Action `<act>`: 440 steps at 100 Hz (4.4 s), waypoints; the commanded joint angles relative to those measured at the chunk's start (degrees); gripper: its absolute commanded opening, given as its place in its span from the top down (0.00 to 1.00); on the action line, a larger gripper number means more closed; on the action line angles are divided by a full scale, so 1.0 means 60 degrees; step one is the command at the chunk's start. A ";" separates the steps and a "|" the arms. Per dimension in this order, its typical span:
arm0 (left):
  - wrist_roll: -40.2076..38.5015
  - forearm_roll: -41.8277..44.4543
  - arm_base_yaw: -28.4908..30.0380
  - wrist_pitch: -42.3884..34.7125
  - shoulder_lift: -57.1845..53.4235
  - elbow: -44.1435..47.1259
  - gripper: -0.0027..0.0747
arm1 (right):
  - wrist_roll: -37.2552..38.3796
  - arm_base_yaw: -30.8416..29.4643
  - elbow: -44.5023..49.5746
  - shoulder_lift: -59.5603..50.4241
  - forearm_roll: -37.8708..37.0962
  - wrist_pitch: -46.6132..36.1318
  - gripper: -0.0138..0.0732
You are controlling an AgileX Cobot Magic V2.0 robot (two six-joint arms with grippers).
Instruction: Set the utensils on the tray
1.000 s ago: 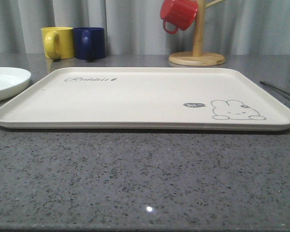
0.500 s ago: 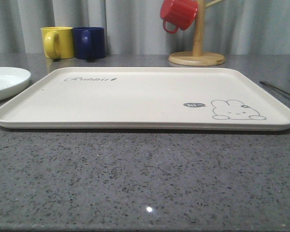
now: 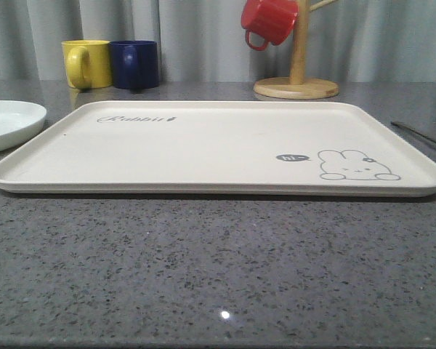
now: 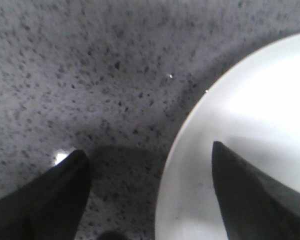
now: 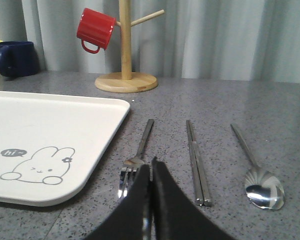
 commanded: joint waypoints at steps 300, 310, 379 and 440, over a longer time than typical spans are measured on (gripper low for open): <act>0.1828 -0.3279 -0.4226 0.0105 -0.0338 -0.1282 0.44 | -0.0074 -0.0057 -0.0171 -0.0181 0.0000 -0.0802 0.92; 0.1835 -0.3207 -0.4204 -0.0274 -0.0908 -0.1282 0.44 | -0.0074 -0.0057 -0.0171 -0.0181 0.0000 -0.0802 0.92; 0.1835 -0.2412 -0.4204 -0.6417 -0.8615 0.5356 0.45 | -0.0074 -0.0057 -0.0171 -0.0181 0.0000 -0.0802 0.92; 0.1835 -0.2291 -0.4204 -0.8231 -1.2260 0.9244 0.77 | -0.0074 -0.0057 -0.0171 -0.0181 0.0000 -0.2024 0.92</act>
